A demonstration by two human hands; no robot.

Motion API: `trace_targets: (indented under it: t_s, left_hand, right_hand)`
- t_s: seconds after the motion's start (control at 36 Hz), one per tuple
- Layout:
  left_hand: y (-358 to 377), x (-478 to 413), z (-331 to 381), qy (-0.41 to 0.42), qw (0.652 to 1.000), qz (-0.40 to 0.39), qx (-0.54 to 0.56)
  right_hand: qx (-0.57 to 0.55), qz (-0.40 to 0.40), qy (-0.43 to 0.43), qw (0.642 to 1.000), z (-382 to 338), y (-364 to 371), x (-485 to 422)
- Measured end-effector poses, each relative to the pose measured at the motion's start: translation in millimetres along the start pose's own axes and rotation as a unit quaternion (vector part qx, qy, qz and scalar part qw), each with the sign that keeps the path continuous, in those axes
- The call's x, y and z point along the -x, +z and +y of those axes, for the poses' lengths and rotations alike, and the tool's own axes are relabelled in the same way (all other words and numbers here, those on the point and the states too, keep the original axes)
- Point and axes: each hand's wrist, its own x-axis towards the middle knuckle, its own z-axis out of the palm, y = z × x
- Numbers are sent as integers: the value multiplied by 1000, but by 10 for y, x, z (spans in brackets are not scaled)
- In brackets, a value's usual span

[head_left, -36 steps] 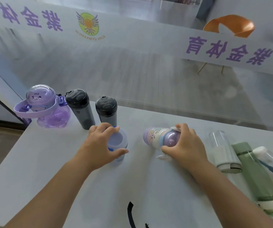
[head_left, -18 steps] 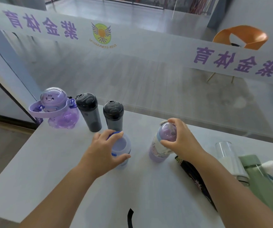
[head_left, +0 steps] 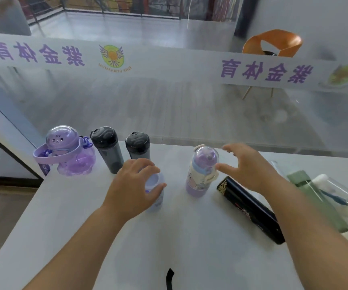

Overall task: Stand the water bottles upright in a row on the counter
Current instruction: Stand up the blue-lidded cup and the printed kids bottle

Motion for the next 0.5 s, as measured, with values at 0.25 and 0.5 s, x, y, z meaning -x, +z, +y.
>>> trace_targets:
  t_s: [0.25, 0.5]
  left_hand:
    - [154, 345, 243, 74, 995, -66, 21]
    - [716, 497, 426, 81, 972, -219, 30]
  right_hand:
    - [-6, -76, 144, 987, 260, 34, 880]
    - [9, -143, 239, 960, 674, 136, 1563]
